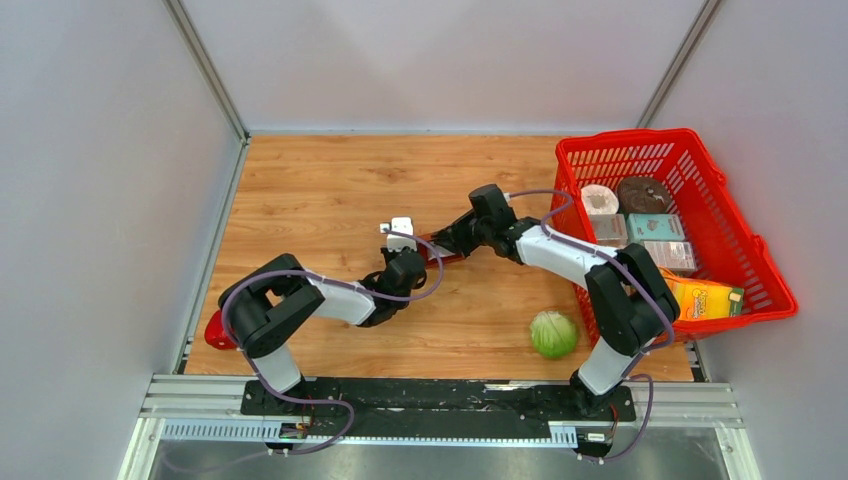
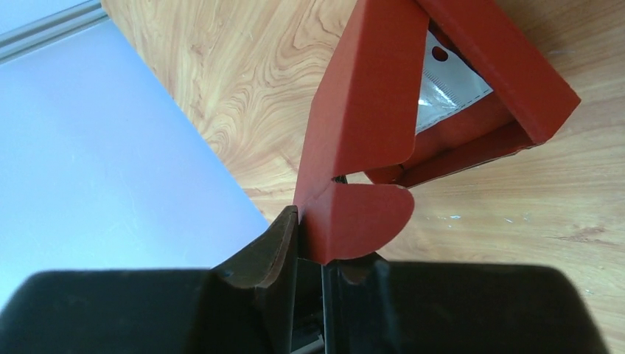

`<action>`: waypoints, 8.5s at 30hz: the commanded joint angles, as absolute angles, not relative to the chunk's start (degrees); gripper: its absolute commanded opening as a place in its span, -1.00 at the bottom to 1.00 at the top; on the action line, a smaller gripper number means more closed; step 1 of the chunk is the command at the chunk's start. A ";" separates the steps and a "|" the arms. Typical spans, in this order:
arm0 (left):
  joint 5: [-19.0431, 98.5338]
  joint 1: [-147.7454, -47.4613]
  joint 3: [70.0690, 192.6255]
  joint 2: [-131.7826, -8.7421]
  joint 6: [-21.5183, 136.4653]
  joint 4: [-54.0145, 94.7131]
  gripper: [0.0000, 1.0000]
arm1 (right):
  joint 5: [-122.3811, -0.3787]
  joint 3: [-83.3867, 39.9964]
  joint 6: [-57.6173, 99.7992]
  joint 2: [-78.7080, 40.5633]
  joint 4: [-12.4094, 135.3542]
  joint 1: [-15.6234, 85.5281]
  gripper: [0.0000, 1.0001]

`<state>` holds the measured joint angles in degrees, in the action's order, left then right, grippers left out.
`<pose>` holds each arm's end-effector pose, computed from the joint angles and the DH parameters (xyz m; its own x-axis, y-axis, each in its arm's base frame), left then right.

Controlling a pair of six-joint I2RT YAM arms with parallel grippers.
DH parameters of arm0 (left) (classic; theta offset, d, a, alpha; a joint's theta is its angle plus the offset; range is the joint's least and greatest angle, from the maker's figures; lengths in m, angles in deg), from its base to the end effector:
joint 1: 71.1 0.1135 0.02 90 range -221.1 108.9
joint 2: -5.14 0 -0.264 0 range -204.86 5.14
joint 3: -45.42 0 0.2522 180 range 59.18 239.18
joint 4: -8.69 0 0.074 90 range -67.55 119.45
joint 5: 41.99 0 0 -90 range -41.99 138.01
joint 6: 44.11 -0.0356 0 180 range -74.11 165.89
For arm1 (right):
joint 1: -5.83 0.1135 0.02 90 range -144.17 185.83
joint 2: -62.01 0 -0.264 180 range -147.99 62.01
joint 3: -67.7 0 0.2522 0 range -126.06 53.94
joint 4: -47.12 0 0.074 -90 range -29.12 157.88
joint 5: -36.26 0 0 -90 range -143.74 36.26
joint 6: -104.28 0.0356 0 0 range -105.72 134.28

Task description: Fold the paper box

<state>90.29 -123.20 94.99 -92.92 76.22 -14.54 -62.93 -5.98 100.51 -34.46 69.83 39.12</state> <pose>0.2123 -0.2338 0.1432 -0.3323 -0.1813 -0.9256 0.0489 0.9767 -0.2089 0.2968 0.2017 0.2003 -0.6732 0.7363 0.0676 0.5531 0.4409 0.7069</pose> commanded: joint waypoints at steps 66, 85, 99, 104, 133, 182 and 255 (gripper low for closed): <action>35.62 -108.28 105.50 -86.36 86.33 9.44 -0.64 | -89.95 0.50 51.01 -37.12 53.50 29.73 -0.72; 34.38 -109.78 98.56 -93.02 94.93 -0.39 -0.74 | -87.84 4.46 49.26 -37.93 55.07 27.54 -0.71; 34.73 -109.69 97.76 -91.71 93.01 1.35 -0.74 | -84.77 -2.75 40.47 -37.31 68.17 22.61 -0.14; 34.82 -109.60 98.73 -90.66 91.86 2.59 -0.73 | -84.94 -3.54 40.38 -39.58 66.94 22.70 -0.16; 29.91 -98.44 96.36 -75.53 96.07 11.21 0.31 | -83.09 -0.20 42.40 -44.16 62.55 22.70 -0.63; 35.88 -104.68 97.23 -92.15 118.67 -5.76 0.33 | -77.38 1.82 44.60 -42.84 65.27 19.89 -0.71; 9.76 -86.40 76.03 -34.89 122.13 14.58 0.34 | 3.40 8.68 -27.70 -24.49 30.87 88.00 -0.31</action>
